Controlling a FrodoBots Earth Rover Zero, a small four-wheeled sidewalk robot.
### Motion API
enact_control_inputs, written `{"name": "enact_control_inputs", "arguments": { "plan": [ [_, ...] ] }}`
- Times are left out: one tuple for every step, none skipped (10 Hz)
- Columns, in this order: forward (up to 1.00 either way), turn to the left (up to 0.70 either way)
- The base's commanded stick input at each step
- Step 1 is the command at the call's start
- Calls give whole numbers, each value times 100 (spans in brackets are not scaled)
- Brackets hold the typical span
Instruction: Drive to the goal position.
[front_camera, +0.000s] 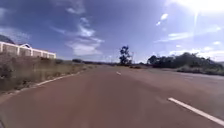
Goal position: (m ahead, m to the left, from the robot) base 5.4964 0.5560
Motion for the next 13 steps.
{"name": "enact_control_inputs", "arguments": {
  "plan": [
    [85,0],
    [85,0],
    [85,0],
    [85,0],
    [85,0],
    [85,0],
    [85,0],
    [85,0],
    [85,0],
    [85,0],
    [85,0],
    [85,0],
    [85,0]
  ]
}}
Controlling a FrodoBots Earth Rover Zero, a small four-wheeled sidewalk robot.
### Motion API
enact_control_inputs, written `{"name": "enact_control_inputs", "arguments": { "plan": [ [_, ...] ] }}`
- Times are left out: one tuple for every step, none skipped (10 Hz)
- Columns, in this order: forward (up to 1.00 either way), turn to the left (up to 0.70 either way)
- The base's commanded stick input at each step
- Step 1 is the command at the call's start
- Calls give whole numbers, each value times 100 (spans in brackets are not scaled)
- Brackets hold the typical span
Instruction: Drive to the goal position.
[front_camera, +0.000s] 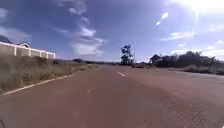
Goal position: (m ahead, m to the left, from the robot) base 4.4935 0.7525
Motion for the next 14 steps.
{"name": "enact_control_inputs", "arguments": {
  "plan": [
    [85,0],
    [85,0],
    [85,0],
    [85,0],
    [85,0],
    [85,0],
    [85,0],
    [85,0],
    [86,0],
    [86,0],
    [86,0],
    [86,0],
    [86,0],
    [86,0]
  ]
}}
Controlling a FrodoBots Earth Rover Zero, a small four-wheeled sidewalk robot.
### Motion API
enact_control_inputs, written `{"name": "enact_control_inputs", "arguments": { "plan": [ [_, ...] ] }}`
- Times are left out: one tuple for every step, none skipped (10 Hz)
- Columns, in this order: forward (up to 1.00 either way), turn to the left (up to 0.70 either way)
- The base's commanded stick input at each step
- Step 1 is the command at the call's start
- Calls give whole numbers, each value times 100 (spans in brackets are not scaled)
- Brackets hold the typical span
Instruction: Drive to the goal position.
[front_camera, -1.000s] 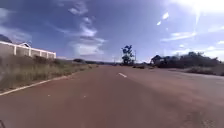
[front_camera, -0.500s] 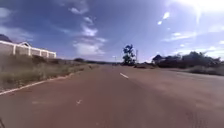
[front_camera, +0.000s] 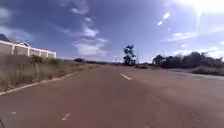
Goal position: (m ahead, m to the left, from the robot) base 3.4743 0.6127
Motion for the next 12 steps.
{"name": "enact_control_inputs", "arguments": {
  "plan": [
    [86,0],
    [86,0],
    [86,0],
    [86,0],
    [86,0],
    [85,0],
    [85,0],
    [90,0],
    [95,0],
    [96,0],
    [98,0],
    [99,0]
  ]
}}
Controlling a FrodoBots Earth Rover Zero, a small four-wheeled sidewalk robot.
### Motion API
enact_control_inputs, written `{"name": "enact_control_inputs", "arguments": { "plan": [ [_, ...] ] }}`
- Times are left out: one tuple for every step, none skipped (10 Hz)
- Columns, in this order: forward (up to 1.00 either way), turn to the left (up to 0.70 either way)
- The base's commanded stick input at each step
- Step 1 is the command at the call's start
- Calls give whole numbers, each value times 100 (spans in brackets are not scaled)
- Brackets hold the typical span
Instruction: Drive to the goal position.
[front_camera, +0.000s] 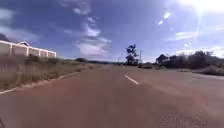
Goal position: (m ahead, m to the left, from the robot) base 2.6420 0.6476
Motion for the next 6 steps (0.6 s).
{"name": "enact_control_inputs", "arguments": {
  "plan": [
    [100,0],
    [100,0],
    [100,0],
    [100,0],
    [100,0],
    [100,0]
  ]
}}
